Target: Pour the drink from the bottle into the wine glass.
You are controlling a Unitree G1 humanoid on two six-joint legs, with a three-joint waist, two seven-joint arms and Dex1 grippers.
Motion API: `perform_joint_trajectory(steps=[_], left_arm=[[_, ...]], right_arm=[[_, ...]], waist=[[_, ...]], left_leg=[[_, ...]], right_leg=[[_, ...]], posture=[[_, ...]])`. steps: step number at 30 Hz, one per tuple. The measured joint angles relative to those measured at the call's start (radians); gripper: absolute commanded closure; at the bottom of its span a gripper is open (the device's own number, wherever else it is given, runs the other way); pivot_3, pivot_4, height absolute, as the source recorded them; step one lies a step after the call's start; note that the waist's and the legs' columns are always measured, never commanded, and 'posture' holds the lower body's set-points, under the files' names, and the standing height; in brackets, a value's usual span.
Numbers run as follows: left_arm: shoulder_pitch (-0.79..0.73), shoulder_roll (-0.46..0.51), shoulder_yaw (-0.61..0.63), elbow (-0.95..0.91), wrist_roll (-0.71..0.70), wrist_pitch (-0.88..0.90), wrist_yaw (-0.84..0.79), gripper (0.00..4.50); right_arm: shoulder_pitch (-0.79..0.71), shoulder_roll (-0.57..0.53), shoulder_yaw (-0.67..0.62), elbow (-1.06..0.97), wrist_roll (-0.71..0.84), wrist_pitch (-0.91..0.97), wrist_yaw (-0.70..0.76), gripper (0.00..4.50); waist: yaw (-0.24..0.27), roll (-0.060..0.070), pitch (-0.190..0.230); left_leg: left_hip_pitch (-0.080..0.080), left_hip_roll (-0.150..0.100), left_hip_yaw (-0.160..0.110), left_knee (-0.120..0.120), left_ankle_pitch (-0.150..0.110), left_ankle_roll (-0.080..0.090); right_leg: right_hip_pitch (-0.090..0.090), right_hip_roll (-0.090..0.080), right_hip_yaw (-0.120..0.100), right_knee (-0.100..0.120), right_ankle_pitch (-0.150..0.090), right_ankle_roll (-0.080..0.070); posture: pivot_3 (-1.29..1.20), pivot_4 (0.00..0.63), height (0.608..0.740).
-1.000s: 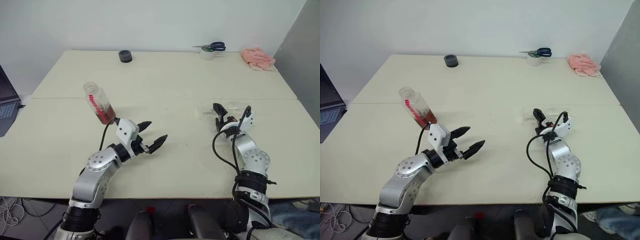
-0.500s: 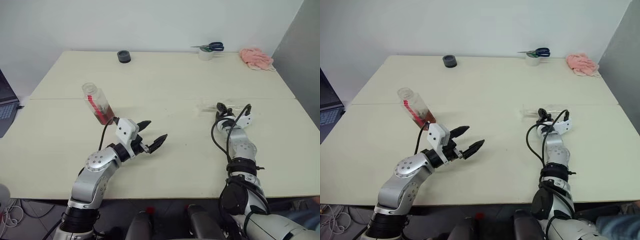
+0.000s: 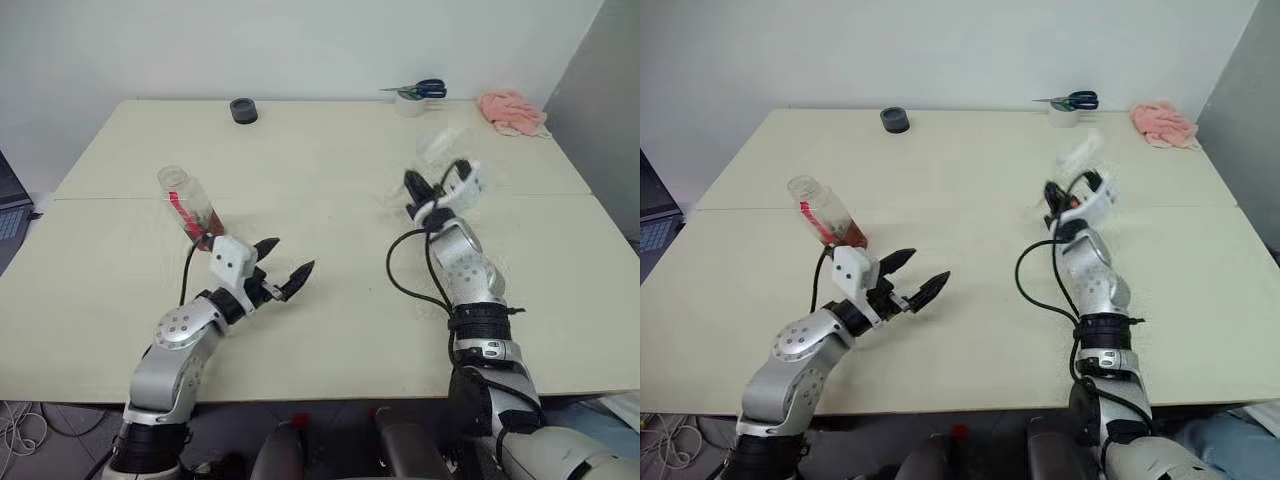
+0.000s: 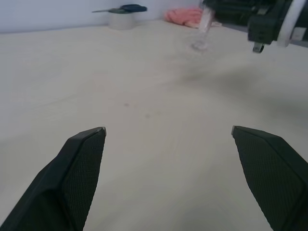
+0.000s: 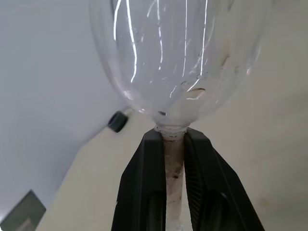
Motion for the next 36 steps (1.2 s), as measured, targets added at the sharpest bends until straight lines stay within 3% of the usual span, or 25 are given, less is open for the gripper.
perform_joint_trajectory(steps=[3,7,19,24,36], left_arm=[[0.024,-0.015,0.048,-0.034,-0.058,0.042,0.029,0.0],[0.058,-0.011,0.063,-0.069,-0.084,0.075,0.036,0.0],[0.125,0.001,0.1,-0.157,-0.091,0.121,0.081,0.0],[0.142,0.0,0.101,-0.184,-0.106,0.13,0.1,0.0],[0.145,0.001,0.103,-0.199,-0.107,0.131,0.122,0.0]], right_arm=[[-0.022,-0.007,0.206,-0.017,-0.194,-0.135,0.105,4.26],[-0.006,0.038,0.332,0.154,-0.353,-0.315,0.158,4.26],[-0.029,0.068,0.296,0.659,-0.542,-0.748,0.043,4.26],[-0.056,0.072,0.286,0.71,-0.576,-0.762,0.002,4.26],[-0.019,0.064,0.231,0.695,-0.557,-0.757,0.1,4.26]], waist=[[0.001,-0.001,-0.001],[0.008,-0.002,-0.001],[0.021,-0.003,-0.001],[0.017,-0.003,-0.001],[0.014,-0.004,-0.002]], left_leg=[[0.0,0.0,0.0,-0.001,0.0,0.0],[0.001,-0.001,-0.001,0.001,0.0,-0.001],[0.002,-0.002,-0.002,0.002,0.0,-0.001],[0.004,-0.002,-0.002,0.003,0.0,-0.001],[0.008,-0.002,-0.002,0.003,0.0,-0.001]], right_leg=[[0.0,0.0,-0.001,0.0,0.0,0.0],[0.002,-0.002,-0.002,-0.001,0.0,0.0],[0.004,-0.003,-0.002,0.0,0.0,0.0],[0.006,-0.002,-0.002,0.0,0.001,-0.001],[0.01,-0.001,-0.001,0.0,0.001,-0.001]], posture=[[0.0,0.15,0.74],[0.0,0.15,0.74],[0.0,0.15,0.74],[0.0,0.15,0.74],[0.0,0.15,0.74]])
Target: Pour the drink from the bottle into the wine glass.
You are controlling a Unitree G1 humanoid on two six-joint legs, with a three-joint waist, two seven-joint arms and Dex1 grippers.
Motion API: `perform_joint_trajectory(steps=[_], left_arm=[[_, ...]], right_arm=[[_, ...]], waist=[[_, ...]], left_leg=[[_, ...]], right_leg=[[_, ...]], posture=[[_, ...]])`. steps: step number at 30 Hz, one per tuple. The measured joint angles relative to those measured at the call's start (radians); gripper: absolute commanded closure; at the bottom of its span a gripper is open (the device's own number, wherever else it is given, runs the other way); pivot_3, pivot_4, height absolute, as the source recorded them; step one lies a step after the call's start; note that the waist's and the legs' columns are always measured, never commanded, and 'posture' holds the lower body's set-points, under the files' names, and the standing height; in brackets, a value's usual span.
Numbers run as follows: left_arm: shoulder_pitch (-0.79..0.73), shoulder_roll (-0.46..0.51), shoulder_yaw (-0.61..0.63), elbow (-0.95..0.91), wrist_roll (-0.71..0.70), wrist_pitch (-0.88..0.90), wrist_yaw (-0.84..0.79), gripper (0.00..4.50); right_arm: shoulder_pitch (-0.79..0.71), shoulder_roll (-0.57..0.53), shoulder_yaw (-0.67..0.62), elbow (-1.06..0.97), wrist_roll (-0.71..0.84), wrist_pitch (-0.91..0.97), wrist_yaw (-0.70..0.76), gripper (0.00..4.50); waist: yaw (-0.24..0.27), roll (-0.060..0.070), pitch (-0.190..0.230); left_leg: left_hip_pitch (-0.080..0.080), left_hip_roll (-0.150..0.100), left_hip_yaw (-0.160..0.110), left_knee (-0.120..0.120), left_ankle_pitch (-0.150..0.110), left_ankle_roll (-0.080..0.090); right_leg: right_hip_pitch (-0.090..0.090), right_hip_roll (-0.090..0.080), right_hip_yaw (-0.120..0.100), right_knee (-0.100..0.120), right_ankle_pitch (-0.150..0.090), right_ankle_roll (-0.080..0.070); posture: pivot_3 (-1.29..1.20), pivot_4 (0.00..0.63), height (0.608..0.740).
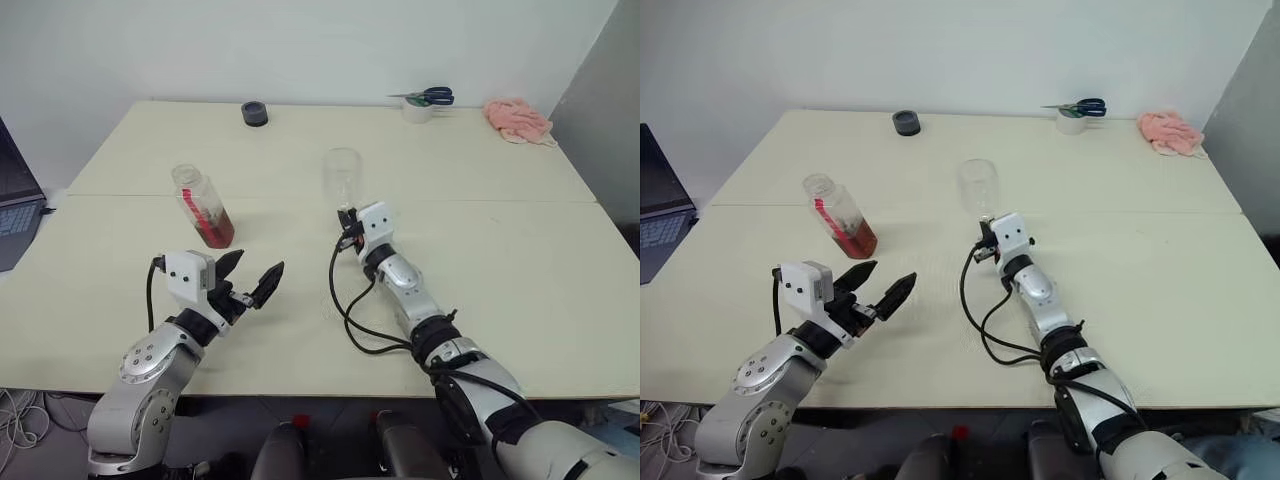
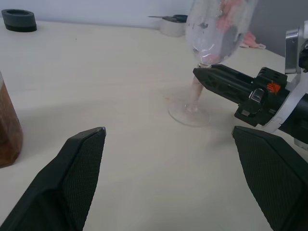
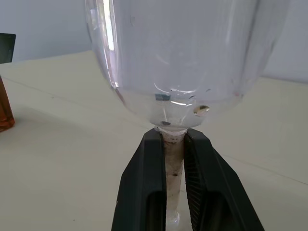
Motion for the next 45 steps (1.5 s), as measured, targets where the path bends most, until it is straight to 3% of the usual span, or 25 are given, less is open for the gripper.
perform_joint_trajectory(steps=[13,25,30,34,40,45], left_arm=[[-0.007,0.013,-0.002,0.001,0.003,0.0,-0.001,0.0],[-0.006,0.019,-0.002,0.004,0.004,-0.001,-0.003,0.0],[-0.002,0.012,0.006,0.028,0.004,-0.008,0.002,0.0],[0.023,-0.015,0.064,0.066,0.008,-0.047,0.028,0.0],[0.04,-0.01,0.136,0.097,0.017,-0.093,0.047,0.0],[0.024,0.04,0.197,0.119,0.024,-0.093,0.049,0.0]], right_arm=[[0.009,-0.001,-0.011,-0.056,0.01,0.086,0.085,4.26],[0.06,-0.004,0.007,-0.036,-0.022,0.132,0.109,0.06],[0.073,-0.024,0.006,-0.071,-0.021,0.152,0.136,0.01],[0.171,-0.094,0.022,-0.262,-0.008,0.247,0.227,0.01],[0.337,-0.316,0.02,-0.754,0.102,0.622,0.391,0.01],[0.286,-0.514,-0.082,-1.048,0.314,0.971,0.516,0.01]], waist=[[-0.006,0.0,-0.001],[-0.009,0.0,0.0],[-0.009,0.0,0.0],[-0.004,0.0,0.0],[0.009,0.0,0.001],[0.007,0.0,0.001]], left_leg=[[0.0,0.001,0.0,-0.001,0.0,0.0],[-0.001,0.0,0.0,-0.001,0.0,0.0],[-0.001,0.0,0.0,-0.001,0.0,0.0],[-0.003,0.0,-0.001,-0.001,0.0,0.0],[-0.004,-0.001,-0.001,0.0,0.0,0.0],[-0.004,0.0,-0.001,0.0,0.0,0.0]], right_leg=[[0.0,0.0,0.0,0.0,0.0,0.0],[-0.001,0.0,0.0,0.0,0.0,0.0],[-0.001,0.0,0.0,-0.001,0.0,0.0],[-0.001,-0.001,-0.001,-0.001,0.0,0.0],[-0.002,-0.002,-0.001,-0.002,-0.003,0.005],[-0.003,0.0,-0.001,-0.002,-0.003,0.005]], posture=[[0.0,0.15,0.74],[0.0,0.15,0.74],[0.0,0.15,0.74],[0.0,0.15,0.74],[0.0,0.15,0.74],[0.0,0.15,0.74]])
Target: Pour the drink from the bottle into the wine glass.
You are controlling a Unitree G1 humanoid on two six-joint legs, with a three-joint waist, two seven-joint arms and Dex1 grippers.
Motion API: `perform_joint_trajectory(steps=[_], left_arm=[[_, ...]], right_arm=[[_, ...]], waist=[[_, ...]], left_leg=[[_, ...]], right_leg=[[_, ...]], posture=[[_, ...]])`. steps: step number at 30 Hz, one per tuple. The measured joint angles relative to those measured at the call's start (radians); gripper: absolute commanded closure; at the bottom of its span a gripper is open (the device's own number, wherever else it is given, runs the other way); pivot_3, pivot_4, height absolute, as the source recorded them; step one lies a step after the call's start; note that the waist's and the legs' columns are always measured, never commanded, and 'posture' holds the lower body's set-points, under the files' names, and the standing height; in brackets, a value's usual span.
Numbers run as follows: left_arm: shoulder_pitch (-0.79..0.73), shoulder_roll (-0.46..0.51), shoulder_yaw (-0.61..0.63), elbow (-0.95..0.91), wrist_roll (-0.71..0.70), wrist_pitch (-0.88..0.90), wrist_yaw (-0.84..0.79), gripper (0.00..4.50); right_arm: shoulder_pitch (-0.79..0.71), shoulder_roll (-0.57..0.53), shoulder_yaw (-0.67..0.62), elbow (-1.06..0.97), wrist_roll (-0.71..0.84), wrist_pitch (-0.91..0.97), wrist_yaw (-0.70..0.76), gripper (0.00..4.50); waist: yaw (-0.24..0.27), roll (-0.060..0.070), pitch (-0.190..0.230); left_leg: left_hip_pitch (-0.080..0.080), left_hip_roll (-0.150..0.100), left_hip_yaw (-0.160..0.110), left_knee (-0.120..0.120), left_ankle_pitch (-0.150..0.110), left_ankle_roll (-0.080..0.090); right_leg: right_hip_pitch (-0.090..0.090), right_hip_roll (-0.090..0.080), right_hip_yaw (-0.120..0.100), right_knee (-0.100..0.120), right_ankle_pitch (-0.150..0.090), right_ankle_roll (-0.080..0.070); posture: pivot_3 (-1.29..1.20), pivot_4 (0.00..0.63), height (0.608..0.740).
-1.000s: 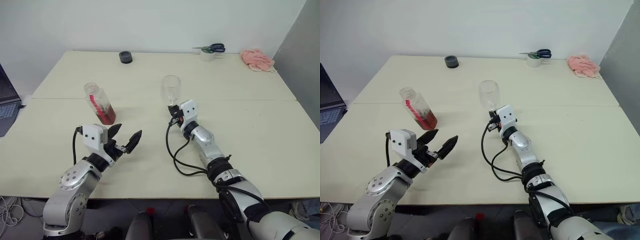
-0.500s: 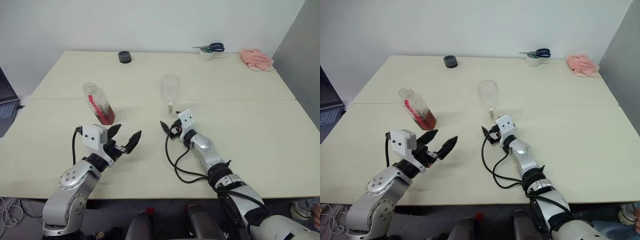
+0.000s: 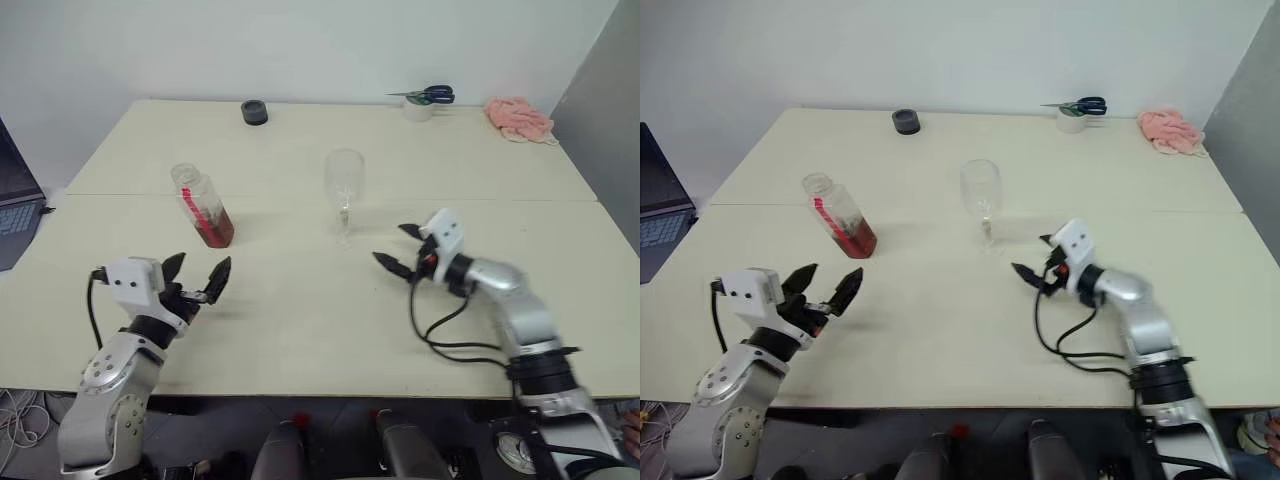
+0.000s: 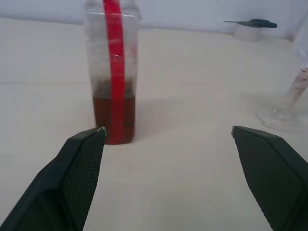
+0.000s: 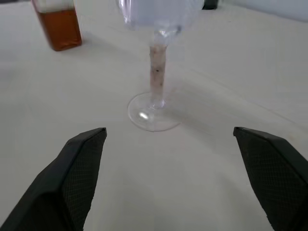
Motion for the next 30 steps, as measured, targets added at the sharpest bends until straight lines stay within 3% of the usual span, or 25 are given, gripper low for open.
perform_joint_trajectory(steps=[4,8,13,30], left_arm=[[-0.072,0.015,0.002,0.049,0.021,0.002,0.023,0.0],[-0.151,0.016,-0.009,0.1,0.056,0.004,0.059,0.0],[-0.253,0.023,-0.016,0.119,0.07,0.024,0.09,0.0],[-0.483,0.035,-0.121,0.466,0.185,-0.107,0.032,0.0]], right_arm=[[-0.212,-0.085,-0.072,-0.083,0.182,0.202,0.056,0.01],[-0.437,-0.159,-0.049,-0.105,0.274,0.331,0.125,0.01],[-0.653,-0.135,-0.002,-0.051,0.336,0.461,0.14,0.01],[-0.627,-0.076,0.074,0.005,0.293,0.412,0.13,0.01]], waist=[[0.001,0.001,0.001],[0.004,0.0,0.0],[0.007,0.0,0.0],[0.013,-0.001,0.0]], left_leg=[[0.0,0.0,0.0,0.0,0.0,0.0],[-0.002,0.0,-0.001,0.0,0.0,0.0],[-0.004,-0.001,-0.001,-0.001,0.0,0.0],[-0.005,-0.002,-0.002,-0.001,0.0,0.0]], right_leg=[[0.0,0.0,-0.001,0.0,0.0,0.0],[0.0,-0.001,-0.002,-0.002,0.0,0.0],[-0.002,-0.002,-0.003,-0.002,0.003,-0.005],[-0.003,-0.004,-0.005,-0.001,0.003,-0.005]], posture=[[0.0,0.15,0.74],[0.0,0.15,0.74],[0.0,0.15,0.74],[0.0,0.15,0.74]])
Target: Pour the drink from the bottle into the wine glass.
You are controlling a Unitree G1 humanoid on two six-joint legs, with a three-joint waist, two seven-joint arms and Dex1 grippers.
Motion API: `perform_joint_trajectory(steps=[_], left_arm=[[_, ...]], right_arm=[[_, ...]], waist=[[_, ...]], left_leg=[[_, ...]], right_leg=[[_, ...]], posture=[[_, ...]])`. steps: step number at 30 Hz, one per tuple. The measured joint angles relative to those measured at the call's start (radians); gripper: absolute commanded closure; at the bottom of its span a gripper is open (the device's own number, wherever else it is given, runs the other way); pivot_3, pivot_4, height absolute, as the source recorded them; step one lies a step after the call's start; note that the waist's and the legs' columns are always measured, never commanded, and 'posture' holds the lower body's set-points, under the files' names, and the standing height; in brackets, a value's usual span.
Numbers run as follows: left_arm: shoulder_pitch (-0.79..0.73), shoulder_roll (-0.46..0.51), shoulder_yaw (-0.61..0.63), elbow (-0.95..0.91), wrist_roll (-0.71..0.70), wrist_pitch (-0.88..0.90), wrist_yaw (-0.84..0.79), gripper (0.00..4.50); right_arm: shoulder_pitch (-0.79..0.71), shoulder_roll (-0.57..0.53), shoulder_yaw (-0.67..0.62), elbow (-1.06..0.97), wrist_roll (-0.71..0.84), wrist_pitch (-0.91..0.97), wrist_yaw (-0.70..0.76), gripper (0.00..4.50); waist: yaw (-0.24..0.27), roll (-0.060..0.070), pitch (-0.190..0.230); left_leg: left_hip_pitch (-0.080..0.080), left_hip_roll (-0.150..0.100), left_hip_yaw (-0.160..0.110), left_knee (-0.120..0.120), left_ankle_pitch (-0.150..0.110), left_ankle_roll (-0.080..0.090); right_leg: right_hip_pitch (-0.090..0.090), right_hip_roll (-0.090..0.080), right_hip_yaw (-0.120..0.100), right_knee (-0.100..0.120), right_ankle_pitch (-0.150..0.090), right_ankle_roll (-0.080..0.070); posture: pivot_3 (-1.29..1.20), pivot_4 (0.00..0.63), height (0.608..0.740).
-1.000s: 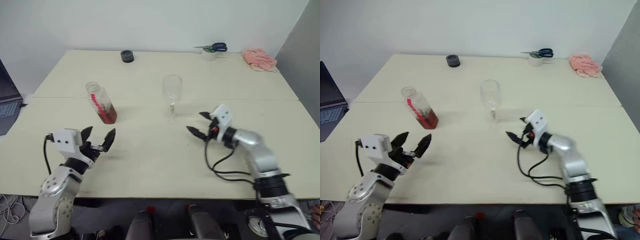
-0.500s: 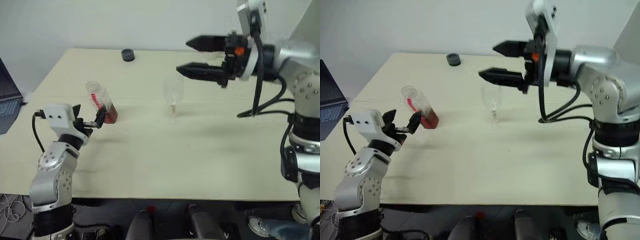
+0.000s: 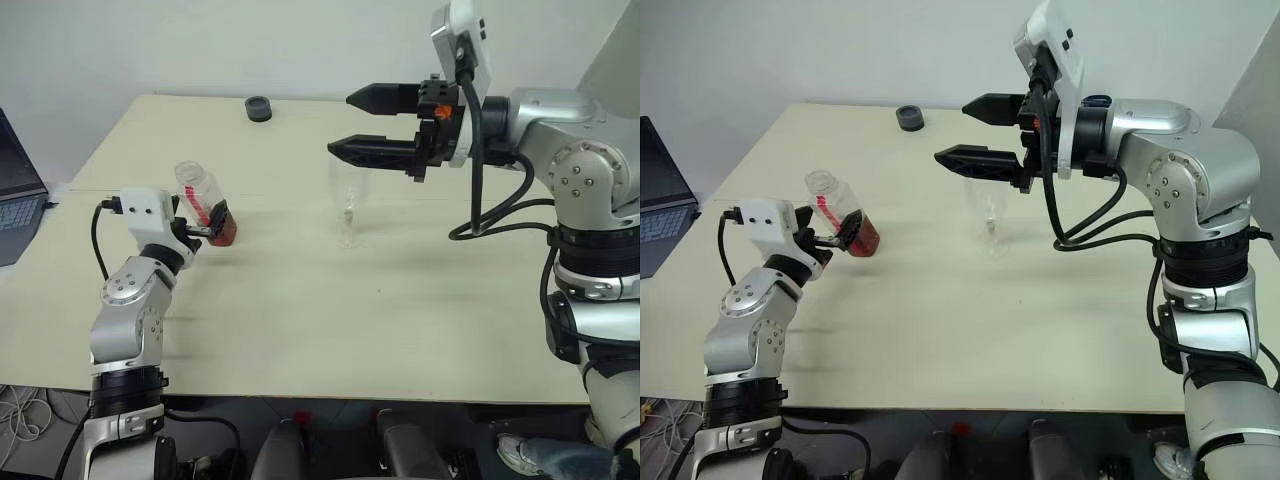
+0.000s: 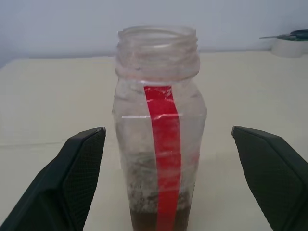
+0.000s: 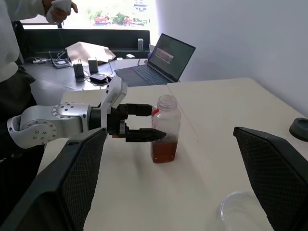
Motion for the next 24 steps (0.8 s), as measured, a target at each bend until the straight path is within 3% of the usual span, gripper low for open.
perform_joint_trajectory(steps=[8,11,18,24], left_arm=[[-0.114,-0.003,-0.009,0.174,0.043,-0.094,-0.001,0.0],[-0.122,-0.005,-0.01,0.203,0.052,-0.116,-0.013,0.62],[-0.122,-0.005,-0.011,0.225,0.056,-0.139,-0.024,2.64],[-0.128,0.026,-0.01,0.239,0.051,-0.142,-0.076,2.7]], right_arm=[[0.036,0.016,0.006,-0.005,-0.013,0.0,-0.028,0.01],[0.036,0.03,0.007,0.001,-0.023,-0.001,-0.041,0.0],[0.039,0.032,0.009,0.008,-0.041,-0.014,-0.043,0.0],[0.16,0.022,-0.077,-0.02,-0.039,-0.146,-0.032,0.0]], waist=[[-0.001,0.0,0.0],[-0.001,0.0,0.0],[-0.001,0.0,0.0],[0.0,0.0,0.0]], left_leg=[[0.0,0.0,-0.001,0.0,0.0,0.0],[0.0,0.0,-0.001,0.0,0.0,0.0],[-0.001,0.0,-0.002,0.0,0.0,0.0],[-0.002,0.0,-0.002,0.0,0.0,0.0]], right_leg=[[0.0,0.0,-0.001,0.0,0.0,0.0],[0.0,0.0,-0.001,0.0,0.0,0.0],[0.0,-0.001,-0.002,0.001,0.0,0.0],[0.0,-0.001,-0.003,0.0,0.0,0.0]], posture=[[0.0,0.15,0.74],[0.0,0.15,0.74],[0.0,0.15,0.74],[0.0,0.15,0.74]])
